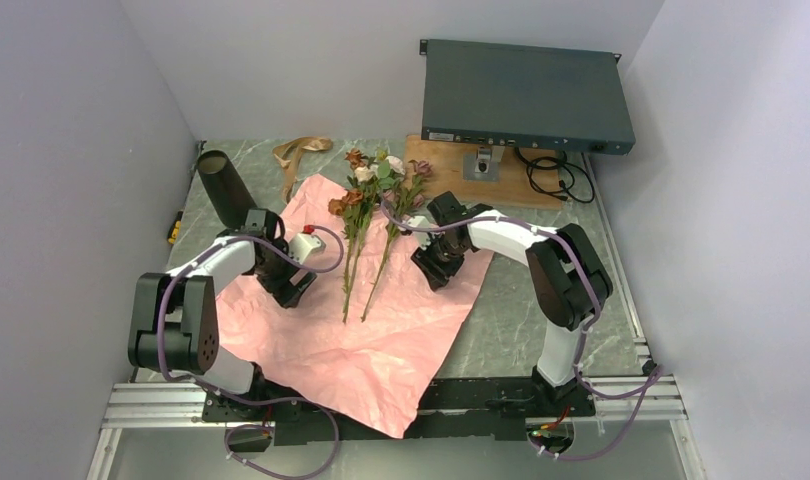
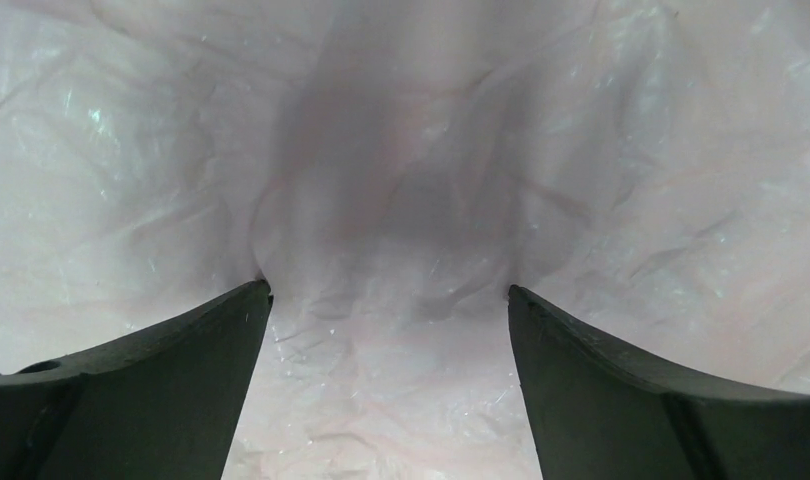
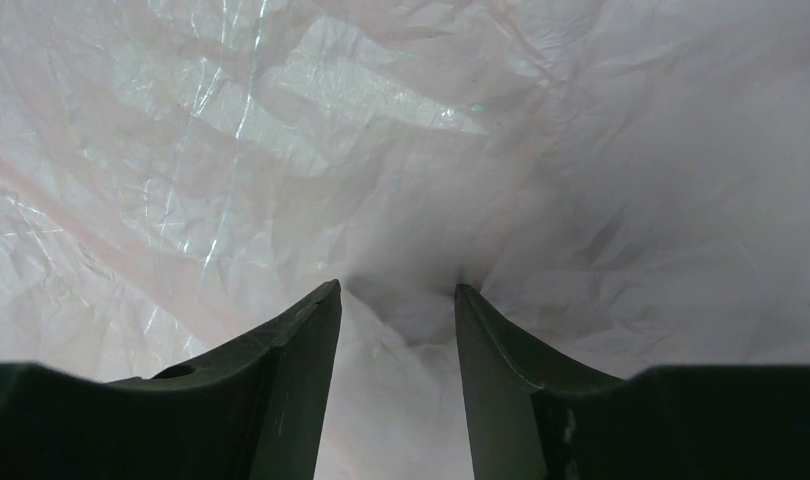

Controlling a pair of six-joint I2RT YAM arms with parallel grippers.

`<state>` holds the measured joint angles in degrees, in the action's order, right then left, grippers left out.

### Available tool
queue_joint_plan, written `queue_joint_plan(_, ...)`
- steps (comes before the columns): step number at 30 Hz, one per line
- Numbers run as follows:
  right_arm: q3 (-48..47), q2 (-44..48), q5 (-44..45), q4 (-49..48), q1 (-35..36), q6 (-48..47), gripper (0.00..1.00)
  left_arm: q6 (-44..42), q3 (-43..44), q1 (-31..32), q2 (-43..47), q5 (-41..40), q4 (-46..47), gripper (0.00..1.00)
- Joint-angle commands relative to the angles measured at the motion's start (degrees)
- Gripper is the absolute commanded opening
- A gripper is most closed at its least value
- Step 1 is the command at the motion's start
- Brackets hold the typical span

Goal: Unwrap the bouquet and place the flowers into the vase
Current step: Adjust the wrapping paper at the center of the board.

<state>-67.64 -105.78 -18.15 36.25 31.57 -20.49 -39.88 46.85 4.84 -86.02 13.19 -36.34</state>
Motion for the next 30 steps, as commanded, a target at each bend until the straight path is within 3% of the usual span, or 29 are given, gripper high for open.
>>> queue_joint_plan(1,-0.06,-4.65,2.43,-0.46,-1.55,-0.31,0.49,-3.18,-1.42,-3.33,1.73,-0.94,-0.92,0.96)
queue_joint_plan(5,-3.47,-7.72,2.79,-0.16,-3.94,-0.19,0.49,-0.55,-0.28,-4.75,0.29,1.50,1.70,0.94)
queue_joint_plan(11,-8.38,-10.10,1.63,0.90,-7.01,-0.51,0.49,8.11,8.75,-4.67,-4.74,7.98,0.63,0.89)
queue_joint_plan(18,-8.16,-2.80,-2.87,-0.71,-7.45,3.52,0.49,10.79,10.22,-4.67,0.23,11.99,-0.23,0.89)
queue_joint_plan(25,-1.01,10.72,-8.78,-8.37,-7.34,15.92,0.54,17.84,11.22,-4.67,9.89,11.88,-0.21,0.96)
queue_joint_plan(30,-1.59,13.16,-7.97,-12.08,-6.25,27.85,0.60,24.84,14.36,-4.68,14.97,9.94,-1.07,0.99)
